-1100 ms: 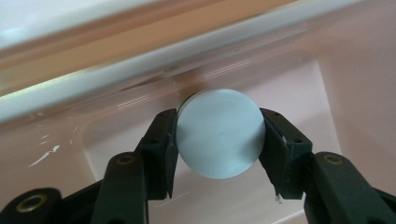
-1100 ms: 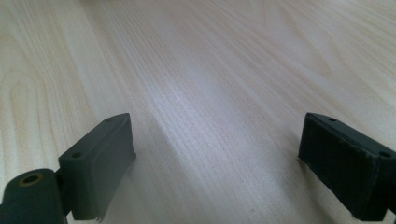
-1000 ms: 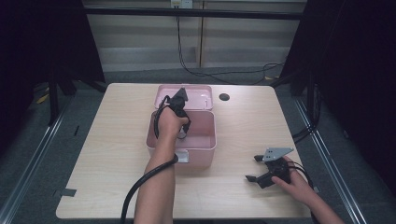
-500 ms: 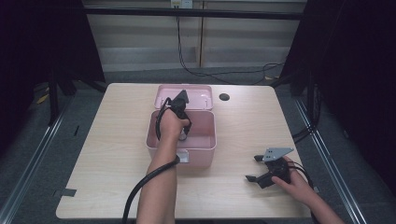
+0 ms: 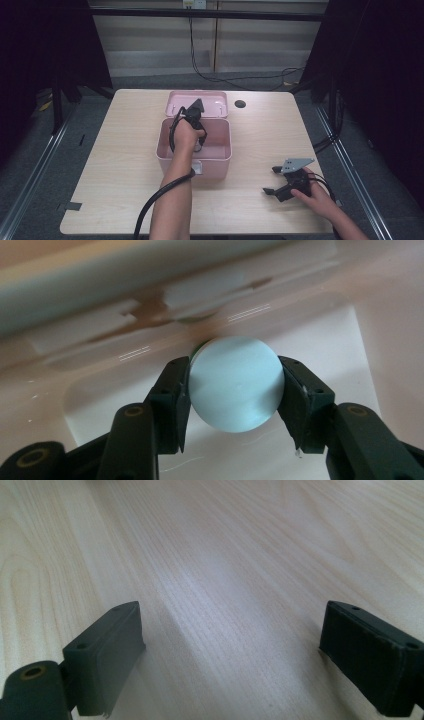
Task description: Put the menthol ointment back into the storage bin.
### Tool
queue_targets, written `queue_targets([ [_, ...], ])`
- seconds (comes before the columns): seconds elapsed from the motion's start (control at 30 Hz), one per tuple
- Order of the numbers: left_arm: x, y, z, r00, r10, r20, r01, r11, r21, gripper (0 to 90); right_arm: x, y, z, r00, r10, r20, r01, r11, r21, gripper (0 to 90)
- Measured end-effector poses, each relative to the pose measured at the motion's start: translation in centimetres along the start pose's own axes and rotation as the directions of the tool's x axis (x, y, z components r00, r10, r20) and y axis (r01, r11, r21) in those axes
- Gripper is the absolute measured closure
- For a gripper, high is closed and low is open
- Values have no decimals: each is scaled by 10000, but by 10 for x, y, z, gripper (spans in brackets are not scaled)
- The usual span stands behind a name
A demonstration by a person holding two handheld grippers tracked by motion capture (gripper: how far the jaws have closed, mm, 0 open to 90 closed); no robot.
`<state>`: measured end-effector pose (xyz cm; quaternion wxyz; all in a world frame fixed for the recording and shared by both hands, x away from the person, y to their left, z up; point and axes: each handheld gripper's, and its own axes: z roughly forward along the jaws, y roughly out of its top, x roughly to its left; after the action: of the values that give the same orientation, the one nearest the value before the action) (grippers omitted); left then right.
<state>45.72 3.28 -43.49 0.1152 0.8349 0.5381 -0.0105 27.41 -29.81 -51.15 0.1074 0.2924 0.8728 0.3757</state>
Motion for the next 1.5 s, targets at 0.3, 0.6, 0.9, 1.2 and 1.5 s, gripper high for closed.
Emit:
queue_targets([
  [0.3,-1,-1,2,10000,-24,-14,23,10000,-70,490,0,0,0,10000,8,1,-8,10000,3,97],
  [0.6,-1,-2,2,9998,-186,71,185,9998,35,462,0,0,0,10000,8,1,-8,10000,0,98],
  [0.9,-1,-4,-1,9998,-123,148,122,9999,63,367,0,0,0,10000,0,-1,0,10000,0,97],
  [1.2,2,-8,-10,9993,-208,302,208,9998,14,321,0,0,0,10000,1,1,-1,10000,1,97],
  [1.5,6,-13,-28,9993,-104,347,105,9999,-47,299,0,0,0,10000,2,3,-2,10000,2,98],
])
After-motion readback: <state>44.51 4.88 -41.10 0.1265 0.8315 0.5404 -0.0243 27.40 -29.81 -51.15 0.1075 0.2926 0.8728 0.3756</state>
